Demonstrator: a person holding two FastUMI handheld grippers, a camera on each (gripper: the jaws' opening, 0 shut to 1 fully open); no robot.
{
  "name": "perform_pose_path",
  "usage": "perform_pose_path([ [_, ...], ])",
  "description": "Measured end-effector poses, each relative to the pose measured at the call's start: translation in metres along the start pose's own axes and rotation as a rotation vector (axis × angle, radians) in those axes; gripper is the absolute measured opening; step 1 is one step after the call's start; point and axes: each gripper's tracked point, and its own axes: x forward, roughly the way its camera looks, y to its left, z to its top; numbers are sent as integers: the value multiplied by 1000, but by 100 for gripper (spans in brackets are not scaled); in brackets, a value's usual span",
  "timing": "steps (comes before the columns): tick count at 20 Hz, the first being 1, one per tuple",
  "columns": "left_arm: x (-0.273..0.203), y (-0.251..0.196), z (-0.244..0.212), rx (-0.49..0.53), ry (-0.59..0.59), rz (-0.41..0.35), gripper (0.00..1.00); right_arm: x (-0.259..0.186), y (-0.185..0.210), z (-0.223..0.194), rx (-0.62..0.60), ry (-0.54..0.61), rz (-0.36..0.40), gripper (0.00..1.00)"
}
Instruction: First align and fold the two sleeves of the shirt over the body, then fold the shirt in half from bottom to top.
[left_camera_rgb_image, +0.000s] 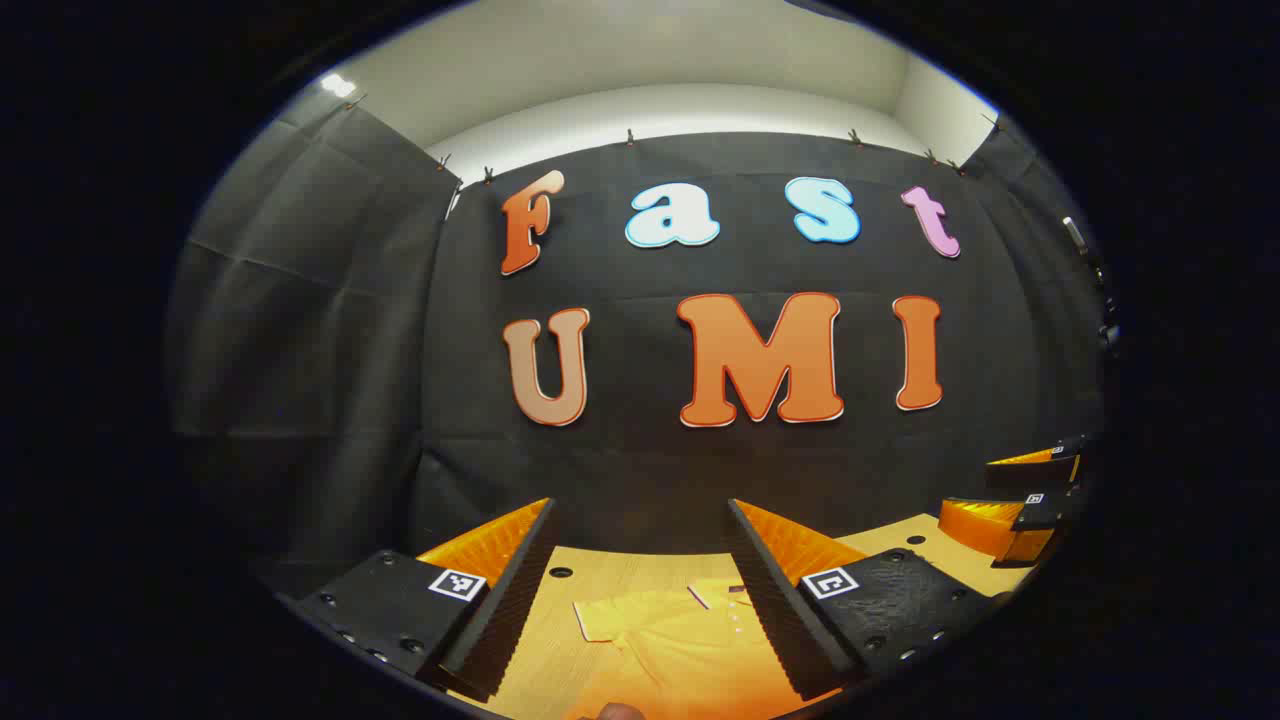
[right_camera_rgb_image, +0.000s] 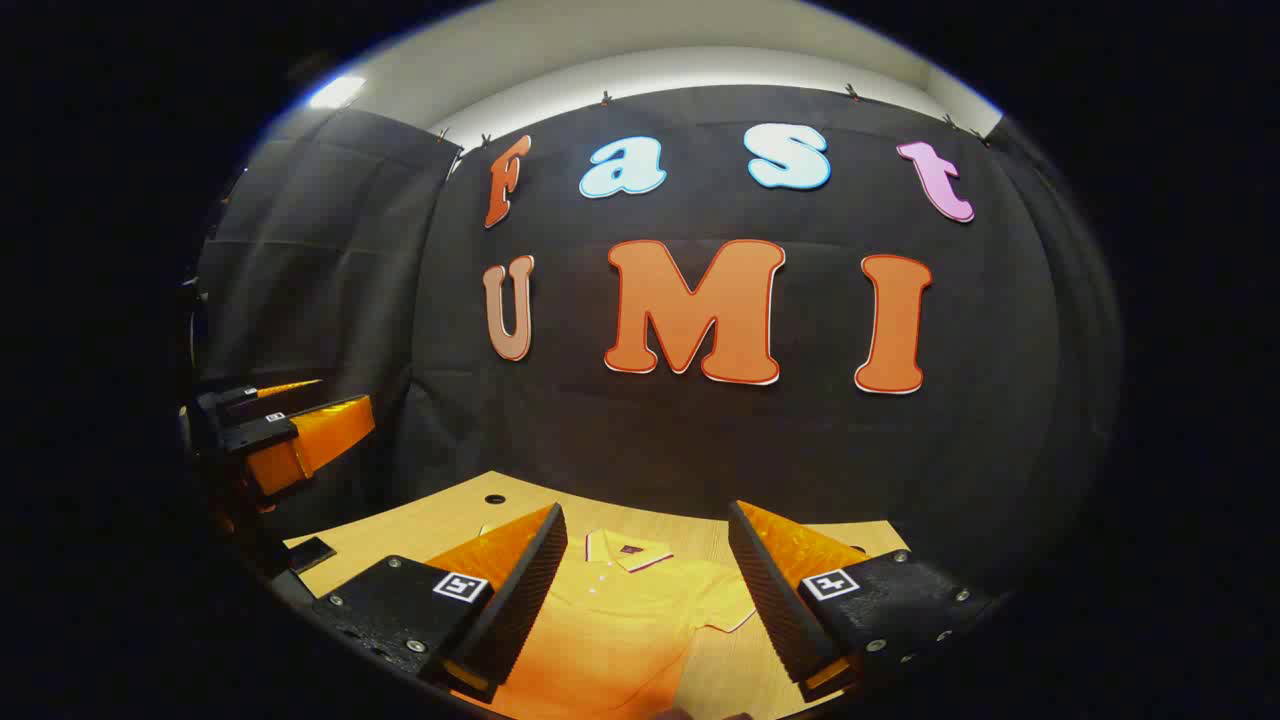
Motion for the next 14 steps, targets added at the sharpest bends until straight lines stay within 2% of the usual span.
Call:
perform_pose_path([
  [2,4,-5,0,22,-2,-36,99,3,-8,-6,7,25,-62,98],
  [6,27,-3,6,14,-18,-103,99,7,-3,-6,19,32,-133,98],
  [9,35,-1,4,5,-22,-144,99,7,7,-2,8,26,-160,98],
  [14,41,9,-10,-12,7,-158,99,12,22,2,-10,31,-172,98],
])
